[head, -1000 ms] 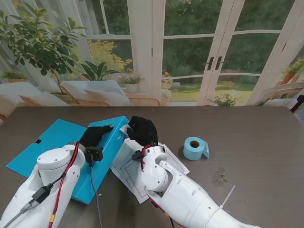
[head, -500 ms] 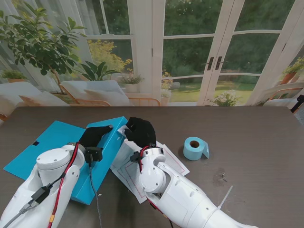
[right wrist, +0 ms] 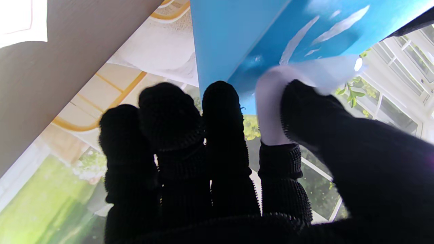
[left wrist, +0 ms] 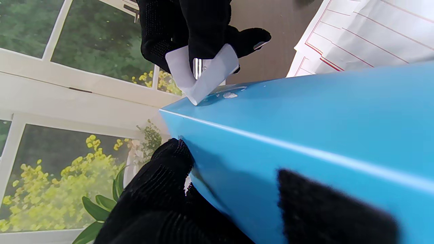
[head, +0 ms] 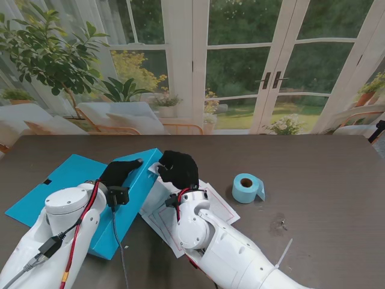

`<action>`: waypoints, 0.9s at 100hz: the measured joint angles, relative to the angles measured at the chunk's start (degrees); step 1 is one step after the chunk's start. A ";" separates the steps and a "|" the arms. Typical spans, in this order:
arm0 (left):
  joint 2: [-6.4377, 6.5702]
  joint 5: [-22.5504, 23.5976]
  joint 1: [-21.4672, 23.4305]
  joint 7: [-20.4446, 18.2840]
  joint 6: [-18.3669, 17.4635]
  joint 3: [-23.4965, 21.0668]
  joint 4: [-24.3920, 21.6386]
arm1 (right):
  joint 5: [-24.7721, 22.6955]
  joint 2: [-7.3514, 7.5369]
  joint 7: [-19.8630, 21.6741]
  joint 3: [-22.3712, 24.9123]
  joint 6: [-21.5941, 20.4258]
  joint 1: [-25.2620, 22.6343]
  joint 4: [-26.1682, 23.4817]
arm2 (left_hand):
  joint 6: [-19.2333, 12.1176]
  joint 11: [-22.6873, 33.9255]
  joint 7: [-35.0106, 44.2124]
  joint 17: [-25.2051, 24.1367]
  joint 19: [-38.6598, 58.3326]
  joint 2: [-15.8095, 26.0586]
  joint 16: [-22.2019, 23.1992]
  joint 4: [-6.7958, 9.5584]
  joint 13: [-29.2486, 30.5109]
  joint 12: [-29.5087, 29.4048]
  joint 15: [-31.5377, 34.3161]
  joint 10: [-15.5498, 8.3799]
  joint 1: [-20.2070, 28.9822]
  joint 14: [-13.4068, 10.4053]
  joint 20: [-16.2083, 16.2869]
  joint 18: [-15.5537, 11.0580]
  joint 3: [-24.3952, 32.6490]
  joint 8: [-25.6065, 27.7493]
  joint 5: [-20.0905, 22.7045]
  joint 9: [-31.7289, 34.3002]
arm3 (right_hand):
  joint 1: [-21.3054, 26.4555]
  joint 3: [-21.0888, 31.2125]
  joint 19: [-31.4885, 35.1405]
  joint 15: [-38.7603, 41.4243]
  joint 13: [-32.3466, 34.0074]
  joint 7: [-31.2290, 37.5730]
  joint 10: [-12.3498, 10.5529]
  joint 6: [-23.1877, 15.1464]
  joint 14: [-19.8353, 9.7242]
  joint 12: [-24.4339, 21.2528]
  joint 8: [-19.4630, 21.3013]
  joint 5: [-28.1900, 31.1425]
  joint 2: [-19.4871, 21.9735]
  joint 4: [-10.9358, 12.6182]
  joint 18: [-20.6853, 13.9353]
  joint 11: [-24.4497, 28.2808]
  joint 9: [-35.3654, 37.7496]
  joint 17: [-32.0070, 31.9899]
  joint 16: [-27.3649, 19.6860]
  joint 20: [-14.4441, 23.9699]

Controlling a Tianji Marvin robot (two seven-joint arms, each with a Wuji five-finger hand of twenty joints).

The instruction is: Peel a label from the label roll, stick it on the side of the file box and file the documents

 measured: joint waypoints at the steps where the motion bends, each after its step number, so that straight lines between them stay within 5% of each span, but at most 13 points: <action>1: 0.00 0.00 0.00 -0.03 0.03 -0.01 -0.01 | -0.07 -0.02 -0.15 -0.01 -0.06 0.00 0.06 | 0.00 0.00 0.00 0.00 -0.01 0.00 0.00 0.00 0.00 0.00 0.00 0.01 0.00 0.00 0.00 0.00 0.00 0.00 0.00 0.00 | 0.00 0.00 0.00 0.00 0.00 0.00 0.00 0.00 0.00 0.00 0.00 0.08 -0.38 0.00 0.00 0.00 0.00 0.00 0.00 0.00; 24: 0.02 -0.01 -0.01 -0.39 0.70 -0.16 -0.13 | -0.72 -0.83 -2.32 -0.34 -1.50 0.30 2.10 | 0.01 0.00 -0.04 0.00 -0.01 0.02 0.01 0.00 0.00 0.00 0.00 0.01 0.00 0.00 0.02 0.02 -0.15 0.01 0.00 0.00 | 1.51 0.00 0.00 0.25 0.00 -0.01 0.00 0.18 -0.18 0.00 -0.72 1.31 -3.96 -0.09 0.00 0.00 0.03 0.00 0.00 0.00; 90: -0.05 -0.02 0.19 -0.08 1.86 -0.55 -0.69 | -1.19 -0.77 -3.41 -0.02 -3.87 -0.85 0.80 | 0.02 -0.01 -0.18 -0.02 -0.09 0.03 0.01 0.00 -0.01 0.00 0.00 0.02 0.00 0.02 0.43 0.02 -0.41 0.03 0.00 -0.01 | 1.51 0.01 0.00 0.28 0.00 -0.53 0.00 0.12 -0.19 -0.01 -1.45 1.95 -4.04 -0.23 0.00 0.00 0.05 0.01 0.00 0.00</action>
